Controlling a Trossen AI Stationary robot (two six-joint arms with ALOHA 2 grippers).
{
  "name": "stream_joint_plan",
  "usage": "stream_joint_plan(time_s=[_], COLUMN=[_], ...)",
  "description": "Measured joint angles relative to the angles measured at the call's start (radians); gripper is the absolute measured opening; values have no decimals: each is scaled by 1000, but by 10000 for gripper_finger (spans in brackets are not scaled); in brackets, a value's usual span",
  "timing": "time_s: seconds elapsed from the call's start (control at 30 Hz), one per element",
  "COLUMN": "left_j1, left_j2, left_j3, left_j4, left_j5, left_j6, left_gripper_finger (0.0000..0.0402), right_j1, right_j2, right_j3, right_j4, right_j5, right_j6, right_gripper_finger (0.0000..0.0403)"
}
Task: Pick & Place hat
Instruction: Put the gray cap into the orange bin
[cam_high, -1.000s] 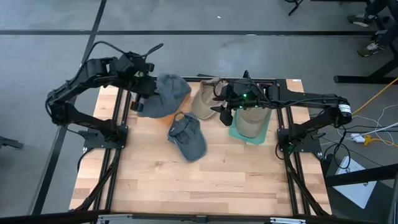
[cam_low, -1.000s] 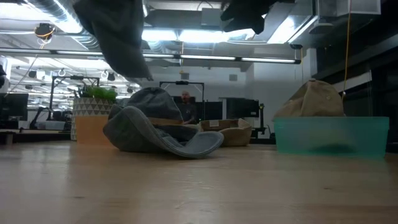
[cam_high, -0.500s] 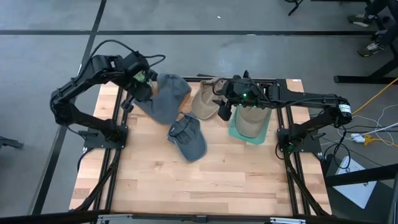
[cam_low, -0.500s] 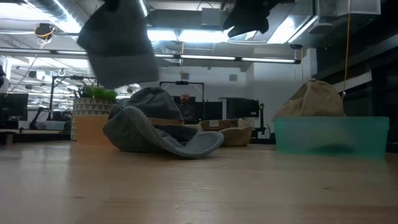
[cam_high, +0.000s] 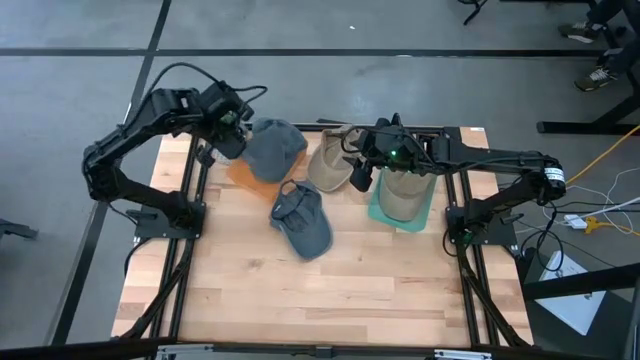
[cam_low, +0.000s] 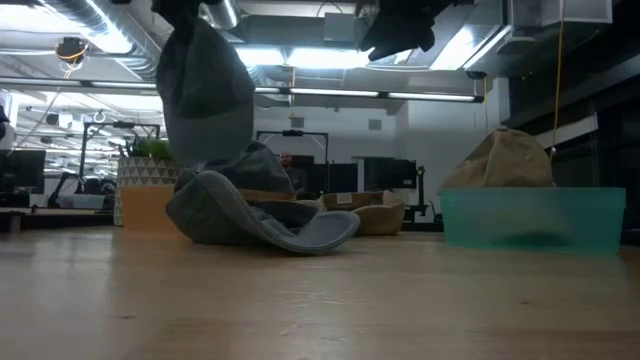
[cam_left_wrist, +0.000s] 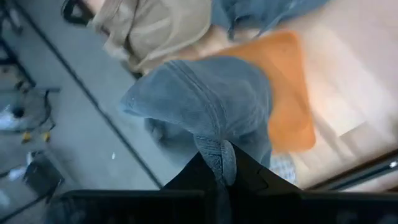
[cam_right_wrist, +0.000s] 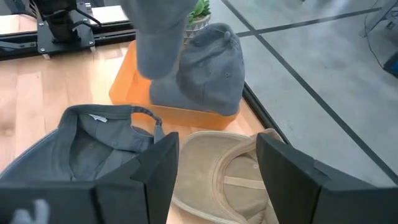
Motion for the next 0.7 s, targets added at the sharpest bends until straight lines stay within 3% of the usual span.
stream_joint_plan(time_s=[0.33,0.53,0.7], left_j1=[9,38,71], left_j2=[3,3,20], left_j3=[-146,-240,-290], left_j4=[86,247,283], left_j5=[-83,-90,-89], left_j6=[57,141,163], left_gripper_finger=[10,10,10], right_j1=[0,0,0], right_j2=[0,0,0], right_j3=[0,0,0], right_j4=[0,-1,-1], right_j5=[-2,-2,-2], right_j6=[-1,-1,2], right_gripper_finger=[212,212,212])
